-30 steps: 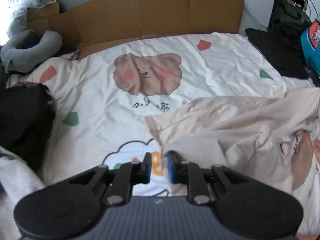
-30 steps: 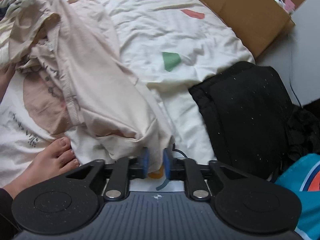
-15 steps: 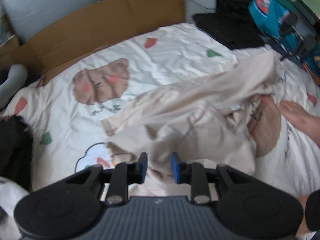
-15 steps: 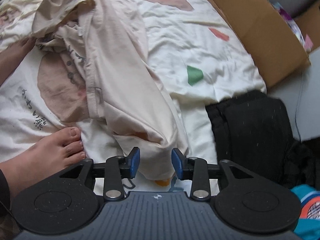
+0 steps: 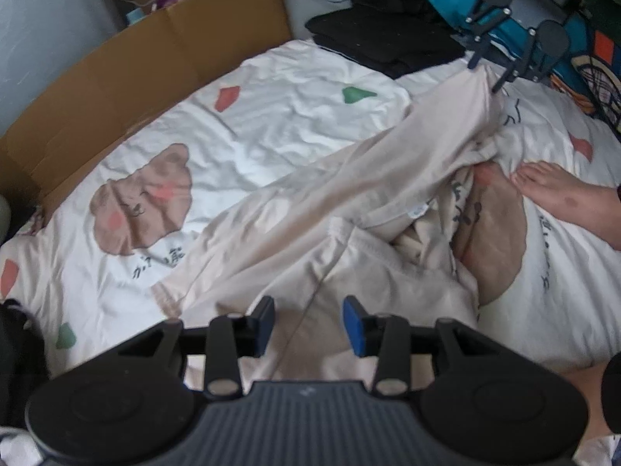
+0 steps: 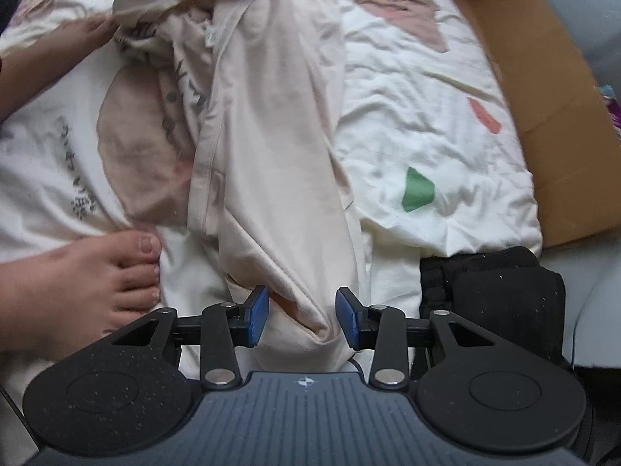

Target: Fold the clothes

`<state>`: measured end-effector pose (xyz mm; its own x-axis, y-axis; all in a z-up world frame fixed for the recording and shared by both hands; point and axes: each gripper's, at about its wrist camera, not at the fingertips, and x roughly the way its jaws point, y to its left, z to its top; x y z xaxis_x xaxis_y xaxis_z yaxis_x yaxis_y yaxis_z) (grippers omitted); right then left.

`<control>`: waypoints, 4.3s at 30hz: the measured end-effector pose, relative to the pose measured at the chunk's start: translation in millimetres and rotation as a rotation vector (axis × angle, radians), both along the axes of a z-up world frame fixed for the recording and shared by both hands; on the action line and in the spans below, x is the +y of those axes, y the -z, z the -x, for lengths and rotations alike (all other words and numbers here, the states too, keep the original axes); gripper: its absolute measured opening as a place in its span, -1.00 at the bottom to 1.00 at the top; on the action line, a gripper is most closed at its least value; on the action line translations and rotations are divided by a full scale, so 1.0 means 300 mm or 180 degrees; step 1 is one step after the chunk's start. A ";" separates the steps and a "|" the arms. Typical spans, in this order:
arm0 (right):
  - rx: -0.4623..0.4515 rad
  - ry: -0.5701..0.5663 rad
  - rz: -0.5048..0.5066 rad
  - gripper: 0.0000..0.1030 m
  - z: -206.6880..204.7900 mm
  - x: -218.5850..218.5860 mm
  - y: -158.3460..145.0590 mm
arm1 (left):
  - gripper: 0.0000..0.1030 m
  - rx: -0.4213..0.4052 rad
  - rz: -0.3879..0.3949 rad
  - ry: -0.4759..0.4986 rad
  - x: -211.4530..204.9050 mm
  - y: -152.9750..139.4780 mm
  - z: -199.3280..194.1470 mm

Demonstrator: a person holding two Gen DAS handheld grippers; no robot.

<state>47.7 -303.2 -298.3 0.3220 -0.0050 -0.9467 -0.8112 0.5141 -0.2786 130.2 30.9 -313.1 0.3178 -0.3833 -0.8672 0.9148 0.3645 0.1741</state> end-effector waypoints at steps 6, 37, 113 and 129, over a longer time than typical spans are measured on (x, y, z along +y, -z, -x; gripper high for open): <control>0.0228 -0.0275 0.0122 -0.54 -0.044 0.027 0.018 | -0.21 0.0066 -0.0072 0.0067 -0.017 0.007 -0.013; 0.0072 0.0284 -0.0031 -1.00 -0.120 -0.075 -0.044 | -0.90 -0.0141 -0.0293 0.0352 0.076 -0.029 -0.044; -0.0770 0.2230 -0.0520 -0.66 -1.563 -0.027 0.142 | -0.34 -0.0299 0.0558 -0.2633 0.193 0.051 -1.396; -0.0808 0.2011 -0.1343 -0.30 -1.117 -0.016 -0.069 | 0.23 -0.0262 0.0789 -0.2415 0.273 -0.134 -0.779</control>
